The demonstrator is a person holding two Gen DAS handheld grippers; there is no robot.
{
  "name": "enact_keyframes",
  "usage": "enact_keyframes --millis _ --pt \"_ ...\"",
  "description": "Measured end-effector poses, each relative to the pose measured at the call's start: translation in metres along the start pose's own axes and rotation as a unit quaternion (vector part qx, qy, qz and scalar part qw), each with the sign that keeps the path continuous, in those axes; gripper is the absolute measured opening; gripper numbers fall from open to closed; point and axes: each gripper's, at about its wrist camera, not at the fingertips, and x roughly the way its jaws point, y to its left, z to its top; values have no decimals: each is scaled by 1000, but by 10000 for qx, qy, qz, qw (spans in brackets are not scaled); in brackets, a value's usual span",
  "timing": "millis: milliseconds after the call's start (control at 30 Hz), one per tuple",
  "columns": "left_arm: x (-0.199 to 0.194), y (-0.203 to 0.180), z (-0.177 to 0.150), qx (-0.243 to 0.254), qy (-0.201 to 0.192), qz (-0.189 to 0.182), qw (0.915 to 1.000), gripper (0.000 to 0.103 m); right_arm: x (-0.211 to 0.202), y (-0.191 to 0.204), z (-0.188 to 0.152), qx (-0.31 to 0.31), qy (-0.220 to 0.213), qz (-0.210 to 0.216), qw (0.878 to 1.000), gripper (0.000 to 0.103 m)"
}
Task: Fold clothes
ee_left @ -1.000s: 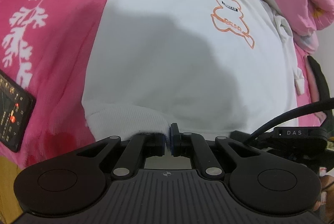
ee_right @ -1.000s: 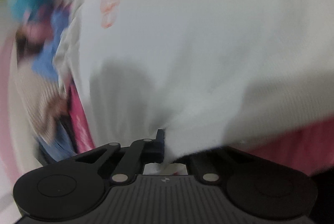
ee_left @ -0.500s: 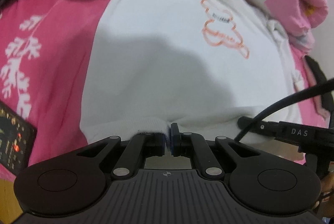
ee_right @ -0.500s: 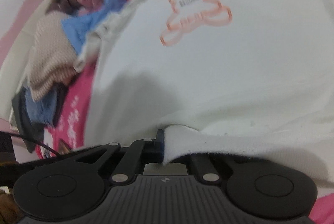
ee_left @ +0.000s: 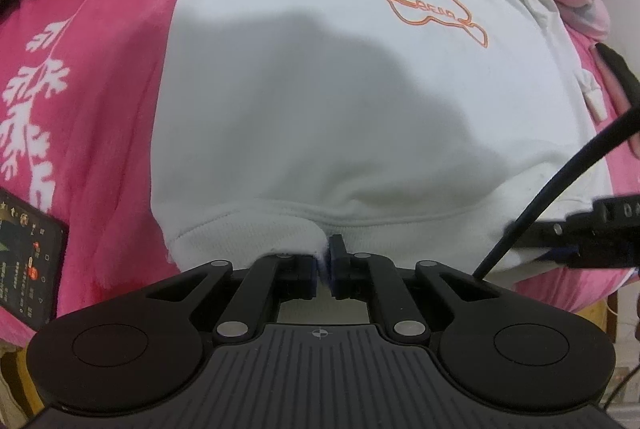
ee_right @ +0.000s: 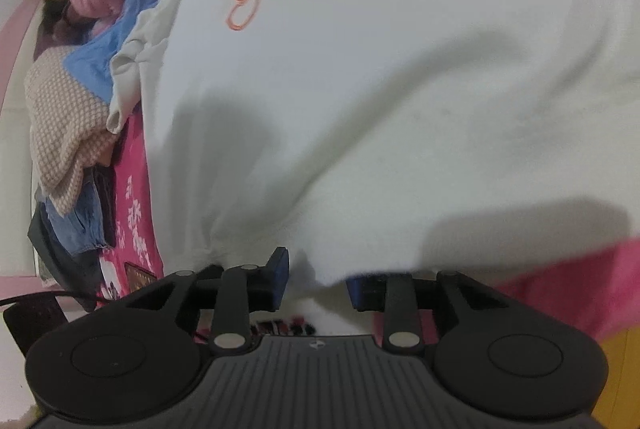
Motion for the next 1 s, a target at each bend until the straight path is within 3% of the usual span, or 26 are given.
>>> enact_keyframes --millis 133,200,300,533,667,800,1000 --pt "0 -1 -2 43 -8 27 10000 7 2 1 -5 -190 106 -104 9997 29" --pt "-1 -1 -2 25 1 25 10000 7 4 5 -6 -445 119 -290 9985 16" --pt "-4 0 -2 -39 51 4 10000 9 10 9 -2 -749 80 -562 9956 7" --pt "-20 8 -2 -114 27 -1 9999 13 8 21 -1 -1116 -137 -748 9908 6" --pt "-15 9 -5 77 -23 252 9997 13 12 22 -2 -1191 -188 -844 9891 4" --pt "-19 9 -1 -13 -269 296 9992 11 8 29 -2 -1413 -390 -892 9852 4" --pt "-11 12 -10 18 -78 355 9993 12 12 23 -4 -1446 -374 -945 9843 3"
